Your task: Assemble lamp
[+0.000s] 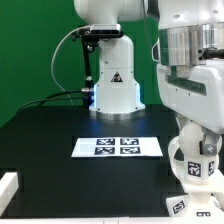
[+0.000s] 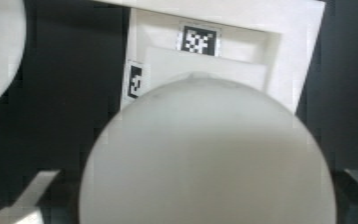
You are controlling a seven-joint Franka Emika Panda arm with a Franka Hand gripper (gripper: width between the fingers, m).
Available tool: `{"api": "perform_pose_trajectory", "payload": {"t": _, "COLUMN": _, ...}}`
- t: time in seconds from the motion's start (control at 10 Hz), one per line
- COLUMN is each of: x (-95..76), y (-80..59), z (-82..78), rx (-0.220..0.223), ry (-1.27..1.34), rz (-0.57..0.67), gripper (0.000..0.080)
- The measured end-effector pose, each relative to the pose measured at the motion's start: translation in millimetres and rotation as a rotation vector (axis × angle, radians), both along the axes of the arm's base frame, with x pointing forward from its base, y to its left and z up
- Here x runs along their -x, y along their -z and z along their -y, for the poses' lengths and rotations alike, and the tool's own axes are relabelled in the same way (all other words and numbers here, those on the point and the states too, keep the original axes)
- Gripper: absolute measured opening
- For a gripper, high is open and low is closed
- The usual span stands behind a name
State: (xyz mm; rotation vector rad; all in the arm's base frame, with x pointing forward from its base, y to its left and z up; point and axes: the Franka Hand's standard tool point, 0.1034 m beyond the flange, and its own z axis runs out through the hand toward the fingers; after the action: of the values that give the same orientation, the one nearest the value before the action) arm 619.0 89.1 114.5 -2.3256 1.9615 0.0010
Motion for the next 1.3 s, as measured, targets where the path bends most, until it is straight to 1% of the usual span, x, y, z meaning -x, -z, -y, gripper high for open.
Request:
{"api": "perform_pose_trajectory", "payload": {"t": 0.1, "x": 1.4, "y": 0.8, "z": -0.2, "rx": 0.011, "ry": -0.098, "rz": -0.002, "gripper": 0.0587}}
{"api": "perform_pose_trajectory", "payload": {"t": 0.2, "x": 4.6, "y": 1.7, "z": -2.9, "rx": 0.020, "ry": -0.222, "rz": -0.016, "gripper": 0.0681}}
{"api": "perform_pose_trajectory", "payload": {"t": 0.3, "x": 2.6, "y": 1.2, "z": -3.9, "rx": 0.027, "ry": -0.348, "rz": 0.006, "gripper": 0.0681}}
{"api": "perform_pose_trajectory", "payload": {"t": 0.5, "x": 3.9, "y": 0.4, "z": -4.7, "rx": 0.031, "ry": -0.693, "rz": 0.015, "gripper": 0.0698}}
{"api": "perform_pose_trajectory", "payload": {"t": 0.9, "x": 3.5, "y": 0.6, "z": -2.7, "rx": 0.045, "ry": -0.893, "rz": 0.031, "gripper": 0.0698}}
{"api": "perform_pose_trajectory", "payload": {"t": 1.0, "x": 3.4, "y": 0.4, "z": -1.9, "rx": 0.054, "ry": -1.001, "rz": 0.036, "gripper": 0.0698}}
{"api": "perform_pose_trajectory", "payload": {"t": 1.1, "x": 1.9, "y": -1.1, "z": -0.3, "rx": 0.079, "ry": -1.242, "rz": 0.045, "gripper": 0.0698}}
{"api": "perform_pose_trajectory", "payload": {"t": 1.2, "x": 1.3, "y": -2.2, "z": 0.1, "rx": 0.091, "ry": -1.418, "rz": 0.051, "gripper": 0.0698}}
{"api": "perform_pose_trajectory", "payload": {"t": 1.3, "x": 0.5, "y": -2.3, "z": 1.3, "rx": 0.099, "ry": -1.481, "rz": 0.059, "gripper": 0.0698}}
